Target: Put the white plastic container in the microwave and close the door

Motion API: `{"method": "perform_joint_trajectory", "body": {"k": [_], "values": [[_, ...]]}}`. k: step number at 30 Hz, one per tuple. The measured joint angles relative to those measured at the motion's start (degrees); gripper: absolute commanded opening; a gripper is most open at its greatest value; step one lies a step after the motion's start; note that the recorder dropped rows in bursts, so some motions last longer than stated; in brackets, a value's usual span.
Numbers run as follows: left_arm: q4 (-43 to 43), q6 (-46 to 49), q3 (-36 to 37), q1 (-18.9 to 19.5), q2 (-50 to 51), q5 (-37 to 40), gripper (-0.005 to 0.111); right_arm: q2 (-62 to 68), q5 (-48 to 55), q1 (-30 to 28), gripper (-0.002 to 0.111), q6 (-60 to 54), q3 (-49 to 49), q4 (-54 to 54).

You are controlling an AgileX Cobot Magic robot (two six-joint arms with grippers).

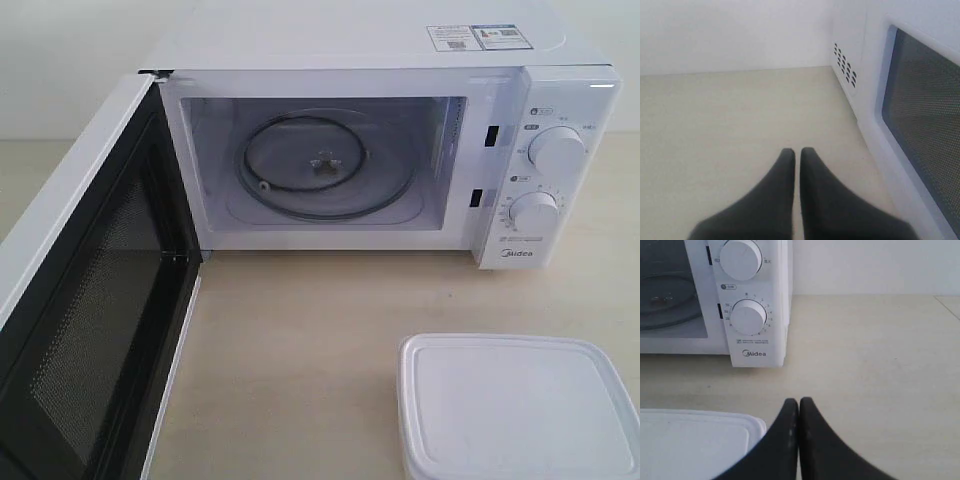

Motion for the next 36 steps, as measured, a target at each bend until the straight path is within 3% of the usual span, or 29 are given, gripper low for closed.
{"method": "perform_joint_trajectory", "body": {"k": [29, 36], "values": [[0.00, 0.00, 0.00, 0.00, 0.00, 0.00, 0.004, 0.00, -0.75, 0.00, 0.000, -0.72, 0.00, -1.49], [0.00, 0.00, 0.00, 0.00, 0.00, 0.00, 0.004, 0.00, -14.98, 0.00, 0.000, -2.94, 0.00, -4.54]]}}
